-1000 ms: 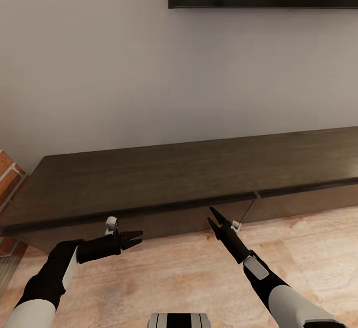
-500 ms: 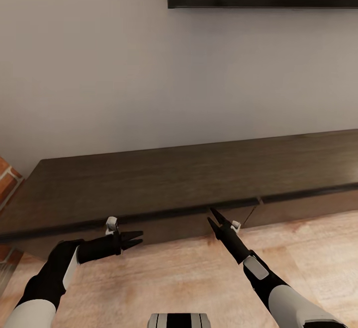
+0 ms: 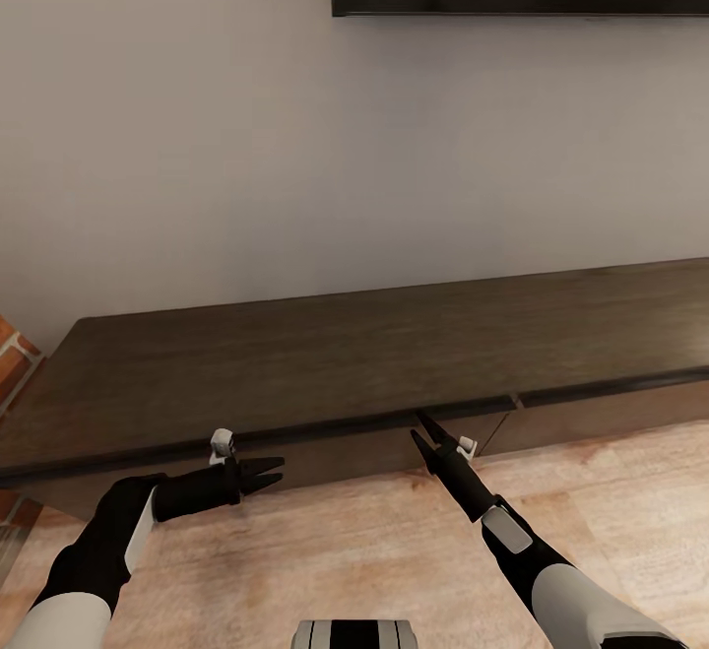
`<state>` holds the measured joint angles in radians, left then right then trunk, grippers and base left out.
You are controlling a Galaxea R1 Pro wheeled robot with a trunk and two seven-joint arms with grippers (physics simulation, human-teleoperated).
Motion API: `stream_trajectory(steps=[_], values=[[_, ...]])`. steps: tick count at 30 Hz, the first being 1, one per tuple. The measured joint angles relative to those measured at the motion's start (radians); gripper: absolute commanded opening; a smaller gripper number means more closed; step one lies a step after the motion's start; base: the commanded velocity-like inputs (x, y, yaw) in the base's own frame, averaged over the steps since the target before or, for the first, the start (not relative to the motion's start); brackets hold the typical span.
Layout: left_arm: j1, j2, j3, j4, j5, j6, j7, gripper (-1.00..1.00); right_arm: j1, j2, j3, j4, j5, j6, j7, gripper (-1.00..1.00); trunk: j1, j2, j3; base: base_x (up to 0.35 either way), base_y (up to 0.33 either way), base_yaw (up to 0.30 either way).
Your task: Place each of the two pumpkins and all three candles from the living room inside a cabinet in the living room (use any cabinet), then make sure every cabinet is closed, and position the cauldron so it is next to a table in the living room.
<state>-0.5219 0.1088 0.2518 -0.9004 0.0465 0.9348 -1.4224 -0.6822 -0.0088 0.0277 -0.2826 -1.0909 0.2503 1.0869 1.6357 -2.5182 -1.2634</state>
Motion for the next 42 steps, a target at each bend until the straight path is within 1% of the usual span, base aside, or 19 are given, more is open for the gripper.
stream_trajectory(steps=[42], values=[[-0.001,0.000,0.000,0.000,0.002,0.000,0.000,1.00,0.000,0.000,0.000,0.002,0.000,-0.012,-0.001,1.00,0.000,0.000,0.000,0.000,0.000,0.000]])
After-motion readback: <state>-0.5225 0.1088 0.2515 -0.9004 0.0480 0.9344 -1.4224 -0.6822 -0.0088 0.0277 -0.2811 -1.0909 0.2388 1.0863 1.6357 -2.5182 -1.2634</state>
